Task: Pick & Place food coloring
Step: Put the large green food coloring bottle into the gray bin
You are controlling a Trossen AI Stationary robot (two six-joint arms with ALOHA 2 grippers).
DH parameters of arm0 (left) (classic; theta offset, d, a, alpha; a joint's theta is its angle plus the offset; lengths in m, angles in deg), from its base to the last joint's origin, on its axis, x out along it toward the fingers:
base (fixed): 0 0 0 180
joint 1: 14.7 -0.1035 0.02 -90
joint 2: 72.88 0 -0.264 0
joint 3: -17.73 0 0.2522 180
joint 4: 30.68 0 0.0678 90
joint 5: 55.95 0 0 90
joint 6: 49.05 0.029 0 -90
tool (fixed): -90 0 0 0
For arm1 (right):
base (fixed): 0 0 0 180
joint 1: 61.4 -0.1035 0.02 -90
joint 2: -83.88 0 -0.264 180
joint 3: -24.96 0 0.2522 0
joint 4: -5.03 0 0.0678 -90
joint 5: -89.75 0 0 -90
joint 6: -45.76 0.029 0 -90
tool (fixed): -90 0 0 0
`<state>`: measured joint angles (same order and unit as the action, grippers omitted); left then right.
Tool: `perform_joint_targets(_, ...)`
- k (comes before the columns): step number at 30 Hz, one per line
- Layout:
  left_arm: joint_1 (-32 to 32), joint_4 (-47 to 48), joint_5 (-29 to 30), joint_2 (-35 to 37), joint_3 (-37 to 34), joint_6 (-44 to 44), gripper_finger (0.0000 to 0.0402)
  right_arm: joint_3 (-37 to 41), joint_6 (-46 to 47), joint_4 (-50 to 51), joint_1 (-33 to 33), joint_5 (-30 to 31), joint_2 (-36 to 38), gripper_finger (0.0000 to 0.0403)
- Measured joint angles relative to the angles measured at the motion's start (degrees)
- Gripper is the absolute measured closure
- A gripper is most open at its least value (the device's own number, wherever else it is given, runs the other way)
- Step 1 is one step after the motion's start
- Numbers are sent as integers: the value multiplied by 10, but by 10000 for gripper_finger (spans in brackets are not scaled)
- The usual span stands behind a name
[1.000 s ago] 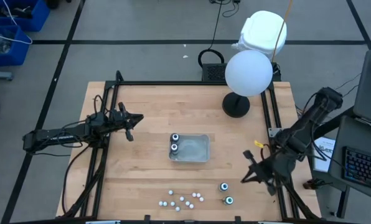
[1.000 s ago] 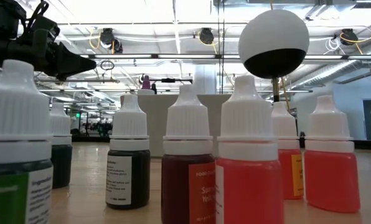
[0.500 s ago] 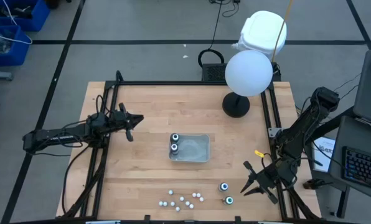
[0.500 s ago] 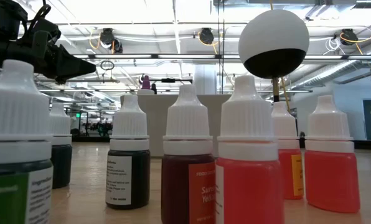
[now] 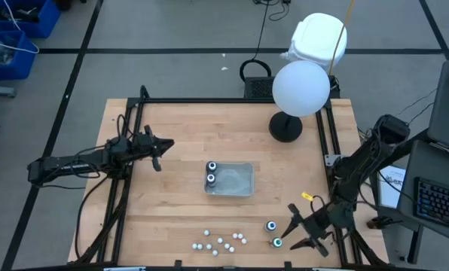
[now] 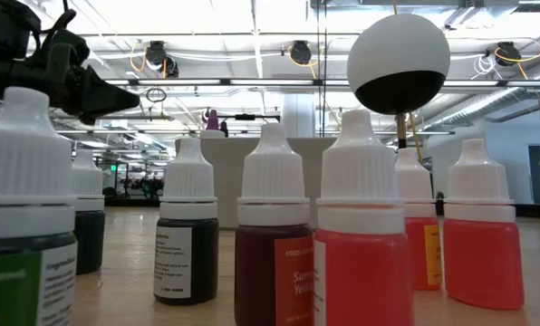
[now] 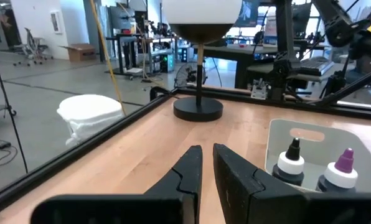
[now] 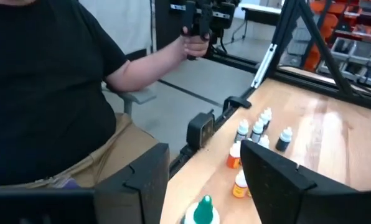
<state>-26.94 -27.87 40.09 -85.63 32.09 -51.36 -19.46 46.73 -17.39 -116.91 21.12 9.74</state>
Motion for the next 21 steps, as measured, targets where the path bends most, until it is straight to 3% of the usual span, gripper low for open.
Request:
perform_joint_targets(10,0,23,0,0,0,-8,355,-93,16,70,4,43,-108,208)
perform_joint_targets(21,0,23,-1,0,0,-10,355,-98,103,114,4,42,-123,204)
